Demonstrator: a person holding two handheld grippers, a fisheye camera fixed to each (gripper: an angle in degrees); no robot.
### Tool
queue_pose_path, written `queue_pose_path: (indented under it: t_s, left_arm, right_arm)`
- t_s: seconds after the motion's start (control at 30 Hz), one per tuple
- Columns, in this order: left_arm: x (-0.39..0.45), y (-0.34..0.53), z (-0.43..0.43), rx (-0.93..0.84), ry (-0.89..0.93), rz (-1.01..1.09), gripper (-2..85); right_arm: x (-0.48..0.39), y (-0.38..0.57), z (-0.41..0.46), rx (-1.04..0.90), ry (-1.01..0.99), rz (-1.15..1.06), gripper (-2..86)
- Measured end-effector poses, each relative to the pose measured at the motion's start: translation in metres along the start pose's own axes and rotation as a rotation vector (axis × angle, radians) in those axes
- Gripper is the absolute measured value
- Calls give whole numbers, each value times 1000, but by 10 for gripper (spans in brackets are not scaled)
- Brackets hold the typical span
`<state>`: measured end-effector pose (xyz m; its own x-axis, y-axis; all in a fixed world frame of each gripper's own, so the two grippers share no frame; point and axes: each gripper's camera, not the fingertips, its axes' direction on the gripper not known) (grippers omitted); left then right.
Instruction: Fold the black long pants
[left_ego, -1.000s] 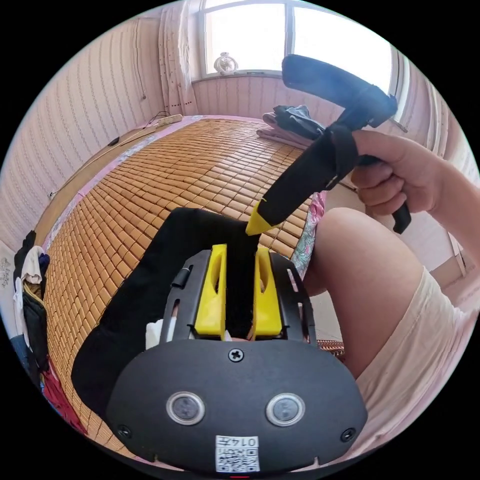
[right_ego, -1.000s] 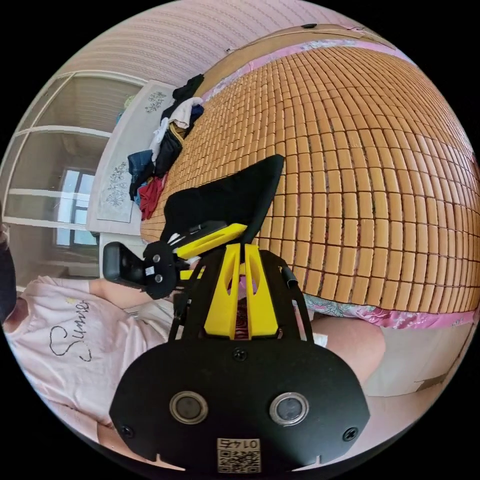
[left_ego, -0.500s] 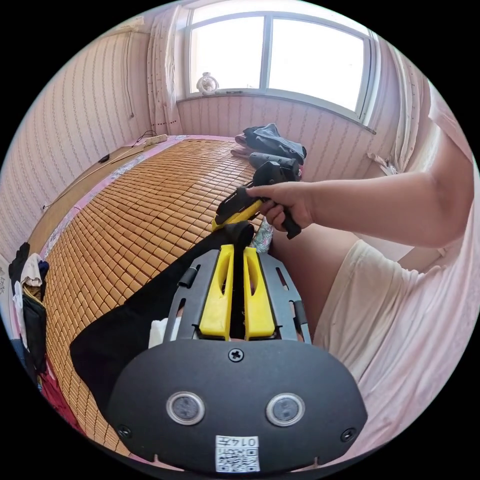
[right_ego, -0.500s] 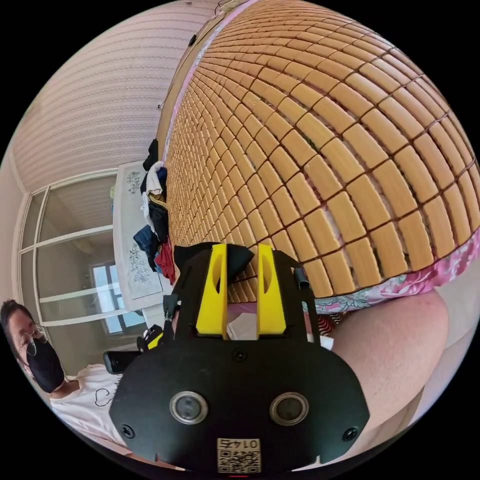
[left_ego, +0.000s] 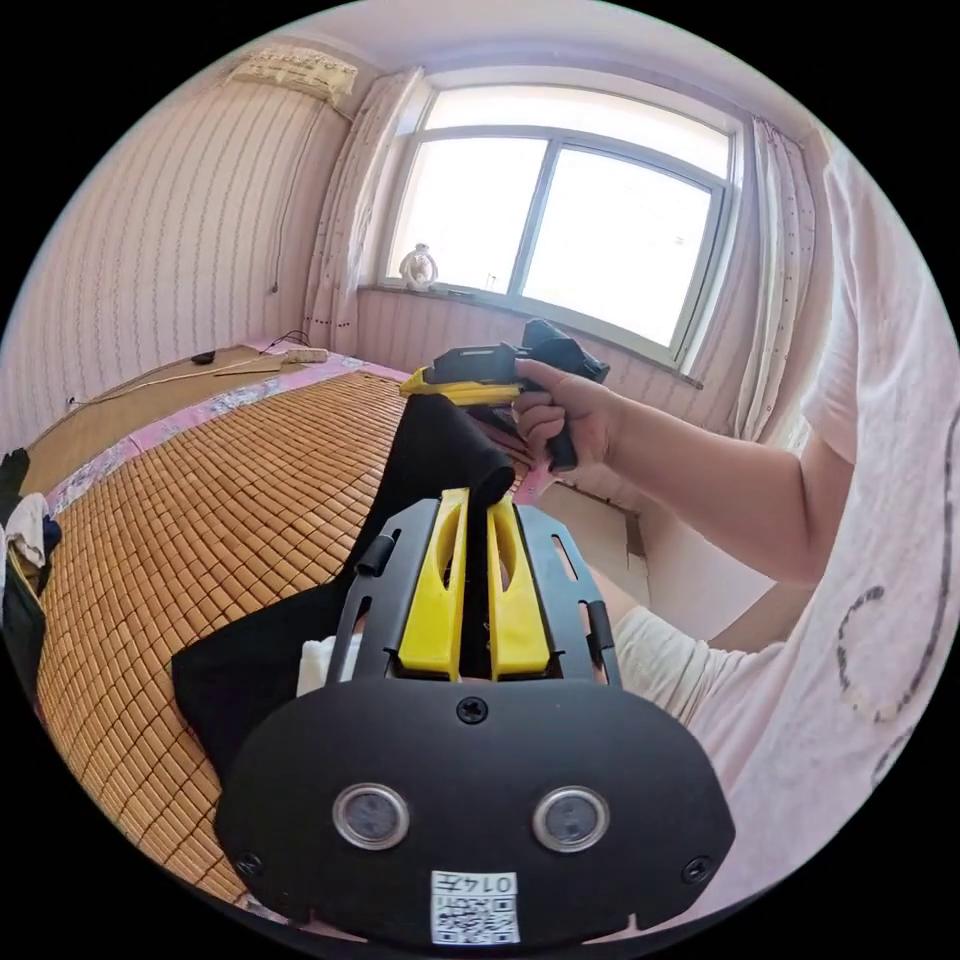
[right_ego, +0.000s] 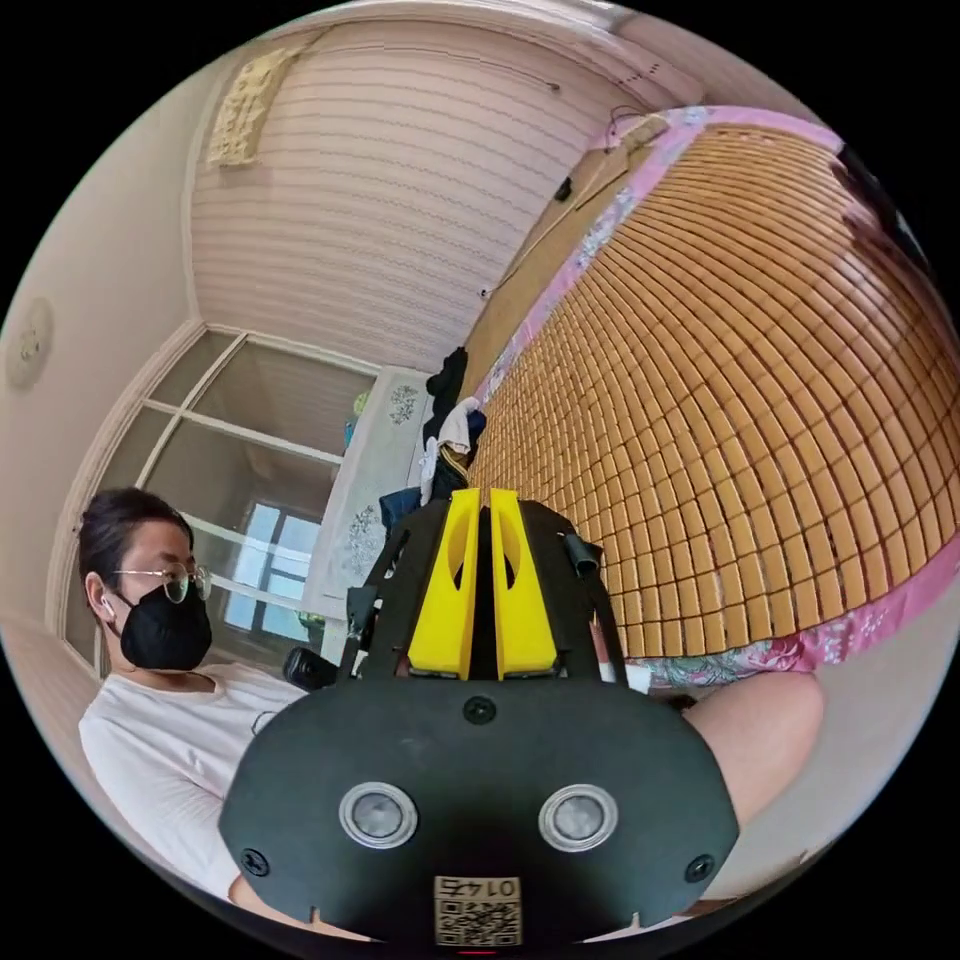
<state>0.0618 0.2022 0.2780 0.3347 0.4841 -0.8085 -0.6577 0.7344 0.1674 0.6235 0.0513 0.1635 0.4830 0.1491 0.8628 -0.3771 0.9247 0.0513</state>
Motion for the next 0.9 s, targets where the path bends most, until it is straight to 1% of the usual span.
queue_pose_path:
  t_s: [0.1, 0.17, 0.2, 0.27, 0.37, 0.4, 0.47, 0.53, 0.63, 0.7, 0.77, 0.83, 0.9]
  left_arm:
    - [-29, 17, -29, -48, -68, -132, 30]
    - [-52, 40, -44, -165, -191, -232, 41]
    - [-58, 47, -47, -200, -227, -258, 44]
    - [-79, 74, -64, -311, -367, -360, 49]
    - [-102, 93, -88, -336, -430, -459, 50]
    - [-106, 94, -91, -331, -428, -478, 50]
    - [-127, 94, -94, -293, -410, -535, 51]
    - [-145, 88, -87, -263, -365, -545, 55]
    - [-177, 74, -63, -264, -300, -555, 85]
    - [-193, 67, -46, -298, -252, -569, 130]
    - [-209, 61, -26, -351, -217, -584, 154]
    - [-216, 59, -15, -387, -211, -583, 156]
    - [-221, 58, -5, -426, -202, -578, 151]
  right_arm:
    - [-36, 1, 62, -119, 10, -109, 15]
    - [-50, 13, 134, -199, 39, -140, 21]
    - [-50, 17, 151, -218, 51, -137, 24]
    - [-47, 34, 199, -281, 80, -116, 37]
    - [-39, 58, 206, -283, 127, -111, 58]
    - [-36, 63, 204, -282, 158, -106, 65]
    - [-21, 84, 192, -288, 323, -75, 97]
    - [-8, 101, 181, -291, 436, -27, 120]
    - [9, 132, 176, -320, 546, 37, 152]
    - [16, 149, 183, -350, 559, 62, 162]
    - [12, 167, 193, -312, 593, 18, 161]
    - [7, 176, 200, -292, 593, -14, 153]
    - [4, 185, 214, -323, 574, -45, 140]
